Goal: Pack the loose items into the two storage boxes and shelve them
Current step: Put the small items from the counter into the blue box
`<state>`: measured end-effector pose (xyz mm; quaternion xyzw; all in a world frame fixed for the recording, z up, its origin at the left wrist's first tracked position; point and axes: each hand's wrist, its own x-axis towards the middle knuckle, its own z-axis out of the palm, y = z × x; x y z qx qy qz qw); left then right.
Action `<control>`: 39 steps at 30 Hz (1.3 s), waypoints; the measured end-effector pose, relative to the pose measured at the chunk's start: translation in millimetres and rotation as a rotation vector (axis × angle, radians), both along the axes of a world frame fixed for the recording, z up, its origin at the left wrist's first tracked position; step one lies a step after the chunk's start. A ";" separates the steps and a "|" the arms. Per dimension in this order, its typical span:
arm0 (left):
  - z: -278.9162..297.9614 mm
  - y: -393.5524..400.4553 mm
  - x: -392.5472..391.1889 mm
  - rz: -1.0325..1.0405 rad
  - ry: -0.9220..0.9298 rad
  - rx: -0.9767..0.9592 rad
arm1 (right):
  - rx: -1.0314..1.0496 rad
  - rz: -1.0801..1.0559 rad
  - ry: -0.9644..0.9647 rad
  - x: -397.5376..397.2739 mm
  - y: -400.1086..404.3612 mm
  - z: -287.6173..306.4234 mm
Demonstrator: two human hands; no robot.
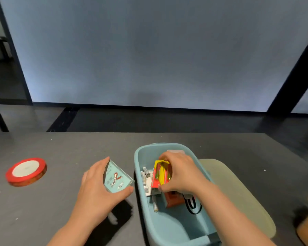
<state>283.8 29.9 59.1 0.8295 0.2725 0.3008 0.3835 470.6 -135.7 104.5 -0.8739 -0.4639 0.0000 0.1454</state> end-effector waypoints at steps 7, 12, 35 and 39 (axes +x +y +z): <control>-2.9 0.1 15.7 0.034 0.014 -0.023 | -0.280 0.169 -0.101 23.7 50.9 -19.5; -10.1 13.0 7.0 0.090 0.041 -0.013 | -0.439 0.204 -0.081 26.5 74.1 -32.8; 15.2 -25.2 144.7 -0.425 0.684 0.524 | 0.656 -0.334 -0.079 -23.6 -47.9 -30.1; 4.9 -17.7 157.3 -0.491 0.769 0.675 | 0.608 -0.270 -0.067 -21.7 -49.1 -33.7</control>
